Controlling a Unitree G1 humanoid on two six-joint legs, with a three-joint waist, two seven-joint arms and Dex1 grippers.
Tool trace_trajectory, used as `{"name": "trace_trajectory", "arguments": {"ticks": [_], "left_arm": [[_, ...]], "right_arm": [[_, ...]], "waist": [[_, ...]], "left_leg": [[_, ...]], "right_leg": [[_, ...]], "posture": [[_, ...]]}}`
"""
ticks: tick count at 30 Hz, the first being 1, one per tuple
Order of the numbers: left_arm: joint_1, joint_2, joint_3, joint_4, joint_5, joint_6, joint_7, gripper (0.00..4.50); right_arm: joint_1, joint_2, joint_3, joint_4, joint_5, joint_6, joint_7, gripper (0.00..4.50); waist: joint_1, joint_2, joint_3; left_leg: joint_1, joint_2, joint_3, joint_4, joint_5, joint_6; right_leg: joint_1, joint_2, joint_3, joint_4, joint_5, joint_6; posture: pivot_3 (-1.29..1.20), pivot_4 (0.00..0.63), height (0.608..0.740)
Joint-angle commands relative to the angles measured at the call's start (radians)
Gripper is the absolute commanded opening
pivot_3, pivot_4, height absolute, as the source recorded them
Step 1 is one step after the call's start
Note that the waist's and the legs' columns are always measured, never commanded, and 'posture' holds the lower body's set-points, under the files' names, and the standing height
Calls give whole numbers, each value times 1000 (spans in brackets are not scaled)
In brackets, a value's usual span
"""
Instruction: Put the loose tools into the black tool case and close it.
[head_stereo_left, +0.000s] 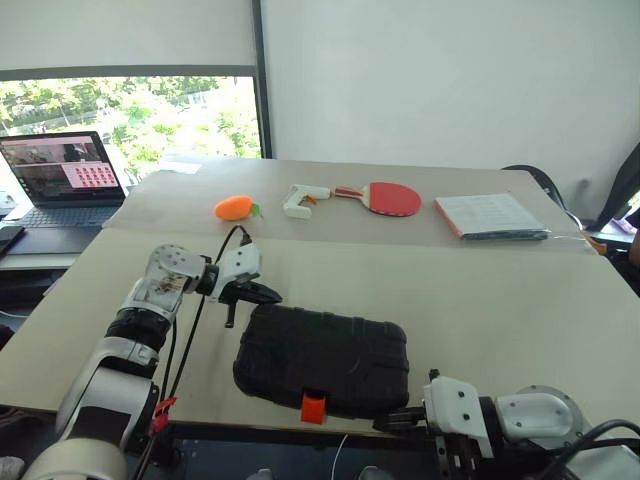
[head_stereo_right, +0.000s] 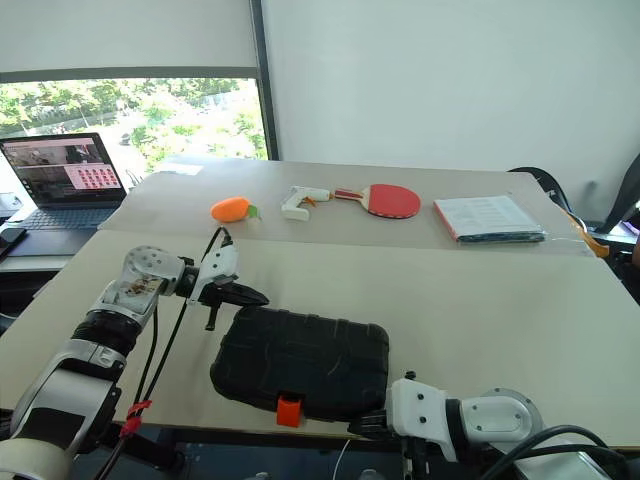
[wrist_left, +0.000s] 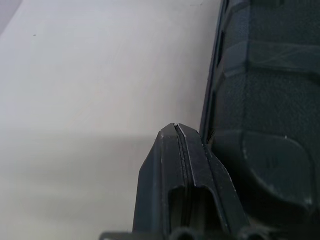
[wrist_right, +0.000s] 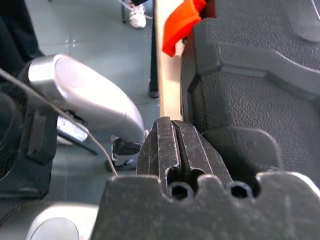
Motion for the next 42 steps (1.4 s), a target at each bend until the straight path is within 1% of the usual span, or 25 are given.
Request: {"name": "trace_trajectory", "arguments": {"ticks": [1,6,8,10,11,13,16,17,19,22,26,30,32,37,42], "left_arm": [[46,31,3,-107,-37,56,-97,30],[156,106,16,-276,-81,178,-159,30],[186,125,37,-316,-93,210,-141,30],[187,138,66,-306,-81,230,-76,30],[176,139,83,-287,-75,235,-39,30],[135,127,124,-257,-97,307,26,30],[72,110,179,-291,-186,480,47,30],[53,94,189,-343,-238,563,38,30],[39,72,186,-432,-296,664,27,30],[54,52,134,-541,-317,707,7,30],[82,-9,30,-602,-266,665,27,30],[127,-14,-105,-585,-129,491,29,30],[140,-24,-148,-558,-73,414,44,30],[144,-35,-190,-511,-23,340,42,30],[140,-42,-192,-498,-18,329,32,30]], "right_arm": [[-74,26,-93,82,-18,17,-70,0],[-152,44,-139,202,-41,19,-99,0],[-158,43,-145,216,-47,15,-95,0],[-138,35,-155,198,-33,19,-78,0],[-119,29,-162,177,-18,27,-65,0],[-79,21,-178,131,15,43,-44,0],[-19,12,-192,71,39,53,-20,0],[2,10,-191,49,42,54,-17,0],[26,13,-189,20,47,63,-18,0],[25,25,-178,-3,55,84,-27,0],[-4,45,-137,-27,55,109,-40,0],[-36,68,-82,-32,44,123,-41,0],[-56,82,-50,-24,31,125,-43,0],[-105,120,17,-3,12,131,-46,0],[-144,144,59,46,-9,124,-39,0]], "waist": [[-3,0,0],[-3,1,0],[2,1,0],[5,1,0],[7,1,0],[11,1,0],[16,0,0],[16,0,0],[16,0,0],[11,0,0],[3,1,0],[-1,1,0],[4,1,0],[12,2,-1],[10,3,-3]], "left_leg": [[0,0,0,0,0,0],[1,0,0,0,0,0],[1,1,0,-1,0,0],[1,0,0,-1,0,0],[1,0,0,-1,0,1],[-1,0,-1,-1,0,1],[-2,0,-2,0,0,1],[-3,0,-3,1,0,1],[-3,0,-4,2,0,1],[-2,-1,-8,2,0,1],[0,0,-8,1,0,1],[1,0,-7,0,0,1],[1,0,-7,0,0,1],[3,-1,-5,1,0,1],[5,-1,-2,1,0,1]], "right_leg": [[0,0,0,0,0,0],[0,0,1,1,0,0],[0,0,1,1,0,0],[0,0,1,1,0,0],[-1,0,0,1,0,0],[-1,-1,0,1,0,0],[-1,-1,-1,0,1,1],[-1,-1,-2,0,1,1],[0,-1,-3,0,1,1],[0,-1,-2,0,1,2],[0,0,0,1,1,1],[0,1,1,1,1,0],[1,1,1,1,2,0],[4,0,1,0,2,1],[6,0,0,0,1,1]], "posture": [[0,150,740],[0,150,740],[0,150,740],[0,150,740],[0,150,740],[0,150,740],[0,150,740],[0,150,740],[0,150,740],[0,150,740],[0,150,740],[0,150,740],[0,150,740],[0,150,740],[0,150,740]]}}
